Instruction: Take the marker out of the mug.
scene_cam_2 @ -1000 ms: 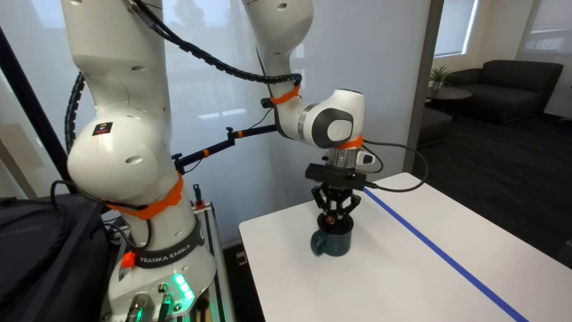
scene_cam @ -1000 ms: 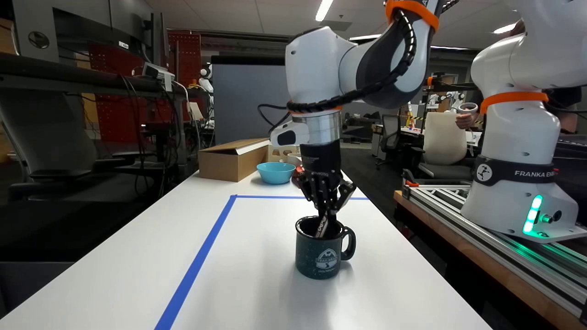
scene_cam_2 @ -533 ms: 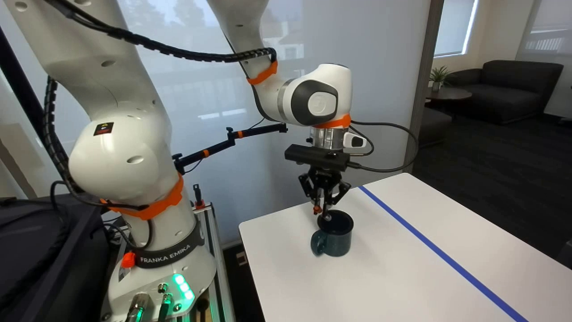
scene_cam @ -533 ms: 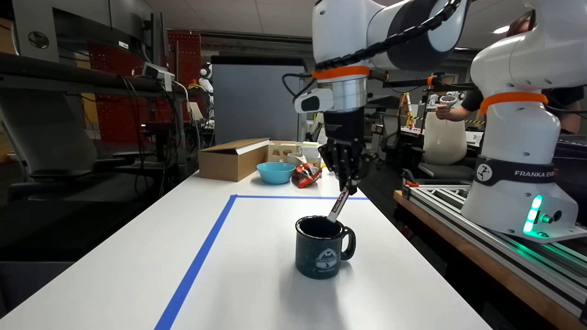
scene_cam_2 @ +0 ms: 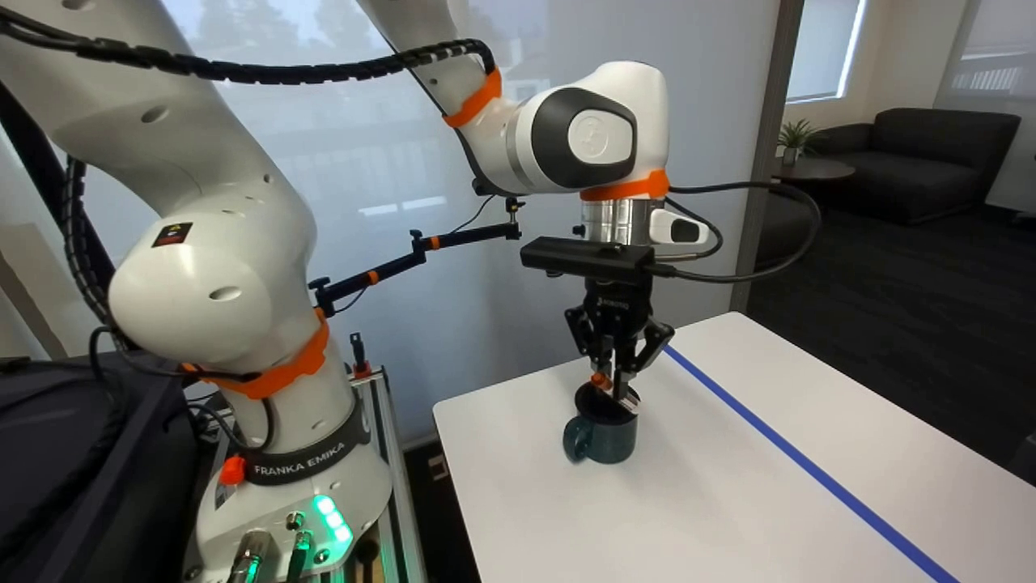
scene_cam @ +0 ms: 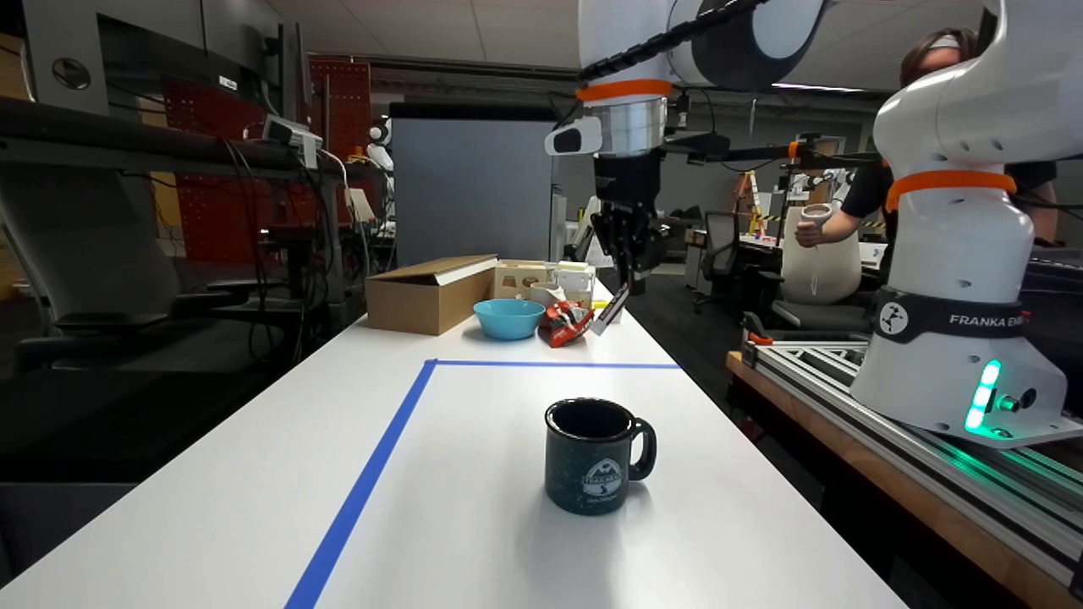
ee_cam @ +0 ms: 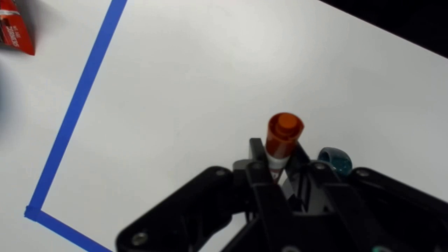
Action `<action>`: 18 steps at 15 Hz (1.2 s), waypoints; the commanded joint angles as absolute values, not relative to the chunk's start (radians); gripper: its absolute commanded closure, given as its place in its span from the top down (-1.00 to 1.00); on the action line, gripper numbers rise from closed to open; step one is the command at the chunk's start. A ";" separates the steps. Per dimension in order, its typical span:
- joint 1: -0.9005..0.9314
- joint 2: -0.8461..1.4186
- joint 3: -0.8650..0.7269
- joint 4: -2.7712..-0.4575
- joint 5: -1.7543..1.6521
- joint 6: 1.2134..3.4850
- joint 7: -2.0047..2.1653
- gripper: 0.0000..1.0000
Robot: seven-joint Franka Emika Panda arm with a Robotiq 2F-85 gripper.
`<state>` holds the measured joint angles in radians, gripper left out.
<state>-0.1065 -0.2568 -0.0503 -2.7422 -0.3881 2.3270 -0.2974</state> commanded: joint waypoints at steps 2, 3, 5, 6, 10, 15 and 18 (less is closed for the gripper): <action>-0.128 -0.196 -0.092 -2.742 -0.415 2.379 -0.287 -0.90; -0.131 -0.156 -0.103 -2.743 -0.413 2.411 -0.292 -0.90; -0.147 -0.095 -0.127 -2.748 -0.425 2.475 -0.302 -0.90; -0.158 -0.053 -0.142 -2.750 -0.432 2.520 -0.309 -0.90; -0.200 0.088 -0.197 -2.732 -0.462 2.648 -0.341 -0.90; -0.234 0.248 -0.231 -2.642 -0.428 2.741 -0.427 -0.90; -0.253 0.314 -0.222 -2.575 -0.407 2.751 -0.468 -0.90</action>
<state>-0.2319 0.2401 -0.2299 -2.6454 -0.4261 2.7296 -0.4167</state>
